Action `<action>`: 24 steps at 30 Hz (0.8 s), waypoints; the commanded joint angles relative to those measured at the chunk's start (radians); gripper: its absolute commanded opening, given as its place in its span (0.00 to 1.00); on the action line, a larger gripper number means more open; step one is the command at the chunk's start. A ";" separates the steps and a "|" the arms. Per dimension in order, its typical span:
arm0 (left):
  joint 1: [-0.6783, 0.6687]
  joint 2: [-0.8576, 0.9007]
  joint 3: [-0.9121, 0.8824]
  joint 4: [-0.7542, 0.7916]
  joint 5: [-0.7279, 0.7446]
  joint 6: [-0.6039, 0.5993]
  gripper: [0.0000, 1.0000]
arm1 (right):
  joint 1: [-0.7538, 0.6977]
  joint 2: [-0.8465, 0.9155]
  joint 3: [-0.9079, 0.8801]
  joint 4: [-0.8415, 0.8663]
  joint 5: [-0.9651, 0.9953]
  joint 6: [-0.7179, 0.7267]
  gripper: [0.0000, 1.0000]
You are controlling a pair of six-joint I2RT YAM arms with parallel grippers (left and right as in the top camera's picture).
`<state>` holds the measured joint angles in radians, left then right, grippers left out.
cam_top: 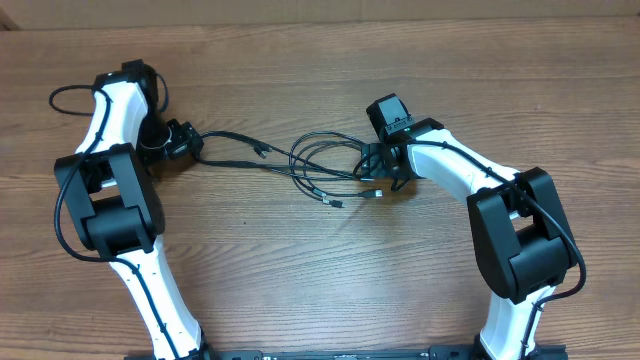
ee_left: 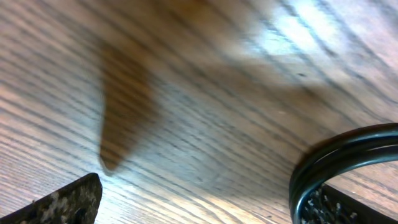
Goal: Untangle cables
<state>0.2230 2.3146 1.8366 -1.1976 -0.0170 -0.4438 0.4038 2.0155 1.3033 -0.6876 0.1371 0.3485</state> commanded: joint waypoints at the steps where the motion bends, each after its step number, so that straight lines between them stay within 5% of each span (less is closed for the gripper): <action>1: 0.056 0.020 -0.020 0.001 -0.073 -0.074 0.99 | -0.027 0.078 -0.048 -0.060 0.053 0.049 0.86; 24: 0.055 0.020 -0.020 0.008 -0.060 -0.073 1.00 | -0.195 0.078 -0.048 -0.166 0.080 0.225 0.85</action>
<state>0.2485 2.3150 1.8328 -1.2007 0.0071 -0.4805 0.2752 2.0148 1.3220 -0.8104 0.1093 0.5289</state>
